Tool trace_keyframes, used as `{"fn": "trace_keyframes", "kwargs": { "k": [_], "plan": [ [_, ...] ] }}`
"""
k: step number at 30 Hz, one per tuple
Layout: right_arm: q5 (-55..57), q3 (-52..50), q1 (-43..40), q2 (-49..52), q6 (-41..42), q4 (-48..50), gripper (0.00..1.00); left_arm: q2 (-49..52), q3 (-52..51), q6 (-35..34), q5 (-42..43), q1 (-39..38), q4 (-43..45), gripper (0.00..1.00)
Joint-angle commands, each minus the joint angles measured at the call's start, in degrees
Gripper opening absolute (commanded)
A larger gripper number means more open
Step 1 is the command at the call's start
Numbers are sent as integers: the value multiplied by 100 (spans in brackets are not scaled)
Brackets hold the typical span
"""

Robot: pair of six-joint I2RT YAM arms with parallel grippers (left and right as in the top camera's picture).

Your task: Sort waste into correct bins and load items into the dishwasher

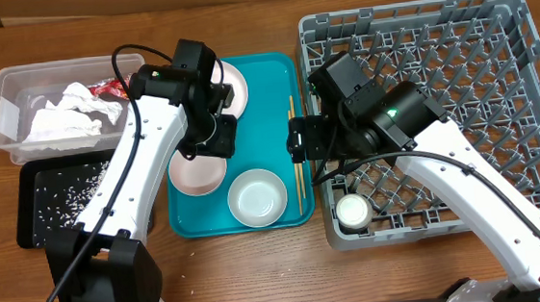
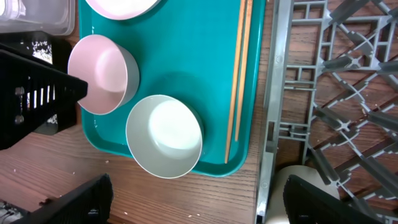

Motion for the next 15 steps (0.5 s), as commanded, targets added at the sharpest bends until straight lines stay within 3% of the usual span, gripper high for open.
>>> {"fn": "trace_keyframes", "kwargs": {
  "k": [1,8,15],
  "plan": [
    [-28,-37,24,46,50,57,88,-103,-31,-719,-448,63,-20,45],
    [-28,-37,22,184,48,74,88,-103,-42,-767,-127,-39,-280,47],
    [-33,-37,24,345,48,83,88,-103,-518,-1631,-164,-507,-343,42]
  ]
}}
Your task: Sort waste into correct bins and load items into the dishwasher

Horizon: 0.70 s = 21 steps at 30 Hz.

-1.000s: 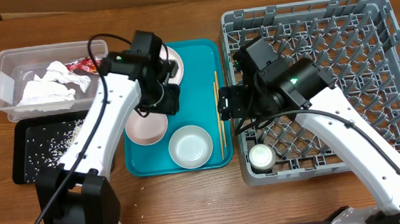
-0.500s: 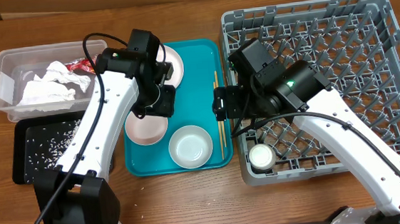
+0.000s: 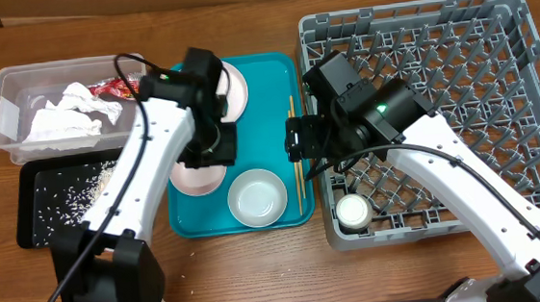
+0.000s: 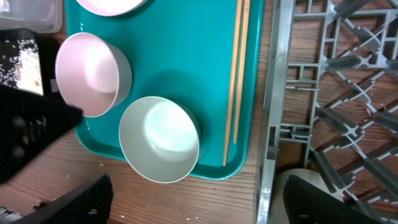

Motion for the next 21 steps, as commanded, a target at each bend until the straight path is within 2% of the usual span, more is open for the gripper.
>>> {"fn": "trace_keyframes", "kwargs": {
  "k": [1,6,13,17,21],
  "plan": [
    [-33,-37,24,107,24,28,89,-103,-404,-647,15,-273,42,42],
    [-31,-37,22,129,22,28,88,-103,-916,-1023,22,-278,216,36],
    [-33,-37,24,129,26,94,88,-131,-1038,-1224,-28,-299,188,31],
    [-92,-37,42,166,24,229,88,-579,-1027,-1239,-44,72,136,32],
    [-227,-50,221,350,26,553,85,-1331,-1027,-1091,-39,546,48,36]
  ]
}}
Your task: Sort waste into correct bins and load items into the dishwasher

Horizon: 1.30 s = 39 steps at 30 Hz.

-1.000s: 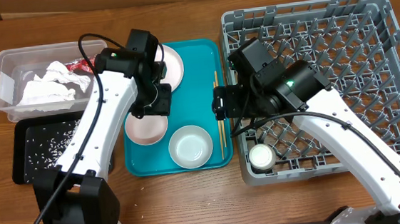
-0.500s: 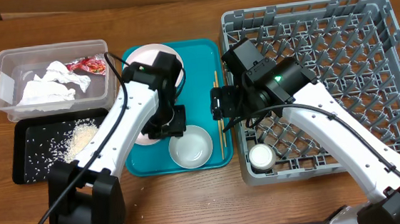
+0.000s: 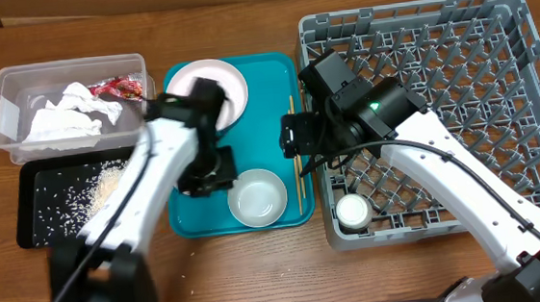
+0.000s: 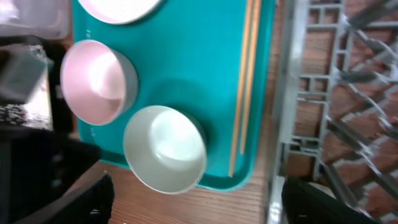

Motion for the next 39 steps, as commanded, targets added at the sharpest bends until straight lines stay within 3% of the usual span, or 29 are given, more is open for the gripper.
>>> {"fn": "trace_keyframes", "kwargs": {
  "k": [1,8,13,21,27,34,35,39],
  "plan": [
    [-142,-50,240,286,20,254,84,-973,17,87,-13,481,-55,38],
    [-142,-52,520,1248,15,363,74,-2037,17,782,-42,1305,-57,47],
    [-138,-227,540,1683,-181,380,61,-2153,35,861,-116,1947,-15,47],
    [-315,-479,562,2020,-485,715,45,-2151,35,1613,476,3032,321,48],
    [-332,-592,573,2059,-483,857,27,-2151,33,1738,638,3692,496,49],
    [-332,-592,573,2061,-483,881,8,-2142,33,1731,629,3834,664,96],
    [-332,-592,573,2068,-483,881,4,-2142,33,1729,625,3834,678,100],
    [-332,-588,573,2068,-483,874,4,-2142,33,1729,614,3834,675,100]
  ]
}}
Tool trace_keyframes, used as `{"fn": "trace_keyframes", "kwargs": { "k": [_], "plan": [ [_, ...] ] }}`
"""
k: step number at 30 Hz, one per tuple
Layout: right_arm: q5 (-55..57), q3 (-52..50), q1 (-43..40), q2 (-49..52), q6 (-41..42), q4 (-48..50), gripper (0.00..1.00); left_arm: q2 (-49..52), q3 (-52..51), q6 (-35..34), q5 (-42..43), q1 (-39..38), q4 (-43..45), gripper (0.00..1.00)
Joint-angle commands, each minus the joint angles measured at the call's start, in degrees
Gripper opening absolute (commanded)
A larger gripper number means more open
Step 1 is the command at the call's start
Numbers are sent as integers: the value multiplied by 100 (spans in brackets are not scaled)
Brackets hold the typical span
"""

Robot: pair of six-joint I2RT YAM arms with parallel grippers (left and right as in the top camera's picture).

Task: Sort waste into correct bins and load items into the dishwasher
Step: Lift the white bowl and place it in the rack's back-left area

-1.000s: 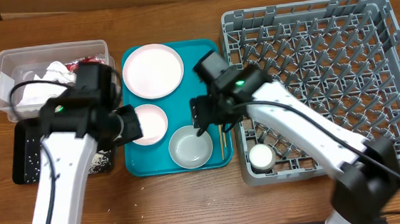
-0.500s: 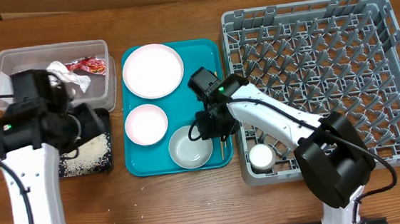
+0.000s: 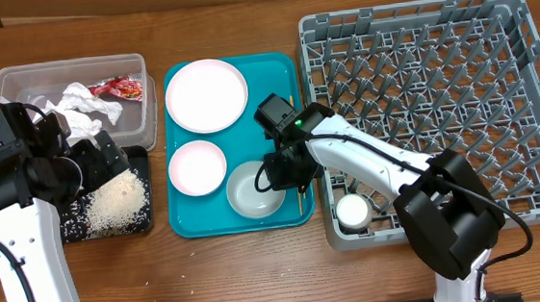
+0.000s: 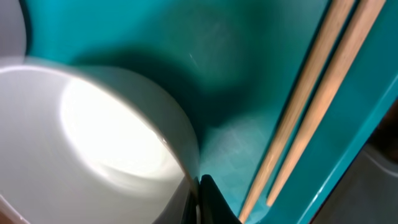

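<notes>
A white bowl (image 3: 254, 191) sits at the front of the teal tray (image 3: 274, 73). My right gripper (image 3: 287, 177) is down at the bowl's right rim. In the right wrist view the white bowl (image 4: 93, 143) fills the left side, and the gripper (image 4: 199, 202) pinches its wall, one finger inside and one outside. Two wooden chopsticks (image 4: 311, 93) lie just right of it on the tray. A pink bowl (image 3: 197, 166) and a pink plate (image 3: 207, 95) share the tray. My left gripper (image 3: 109, 162) hovers over the black tray (image 3: 112, 226) and its rice pile (image 3: 119, 197).
The grey dish rack (image 3: 420, 91) fills the right side, with a white cup (image 3: 354, 212) in its front left corner. A clear bin (image 3: 68, 99) with crumpled tissue and a red wrapper stands at the back left, behind the black tray.
My right gripper came down from above the tray's right side and now grips the white bowl's right rim. The left arm has left the pink bowl and sits out left over the black tray.
The left gripper was at the pink bowl on the tray while the right gripper hung open above the chopsticks. The left arm stayed by the bowl as rice piled up in the black tray. Now the left arm is clear and the right grips the white bowl.
</notes>
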Motion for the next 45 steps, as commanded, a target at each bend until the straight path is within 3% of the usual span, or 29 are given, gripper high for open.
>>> {"fn": "trace_keyframes", "kwargs": {
  "k": [1,7,12,17,22,25,30,36,42,45],
  "plan": [
    [-7,-7,37,42,-20,-2,4,-52,35,66,66,26,24,100],
    [433,564,20,-299,-17,-625,4,-52,35,66,66,26,22,100],
    [1495,1718,20,-708,48,-1515,4,-52,35,66,66,26,22,100],
    [3847,2787,20,-776,640,-2271,4,-52,35,66,66,26,22,100],
    [6666,2721,2,-745,1469,-2197,4,-52,35,66,66,26,22,100],
    [7646,2483,-92,-745,1515,-1773,4,-55,35,66,66,26,22,100],
    [8011,2081,-551,-704,1211,-870,4,-52,35,66,66,26,20,100],
    [8008,1845,-1064,-461,229,518,4,-52,35,66,63,26,22,99],
    [7901,1845,-1150,33,-1340,2135,4,-52,35,66,66,26,22,100],
    [7908,1845,-1147,306,-1692,2555,4,-52,35,66,66,26,22,100]
  ]
}}
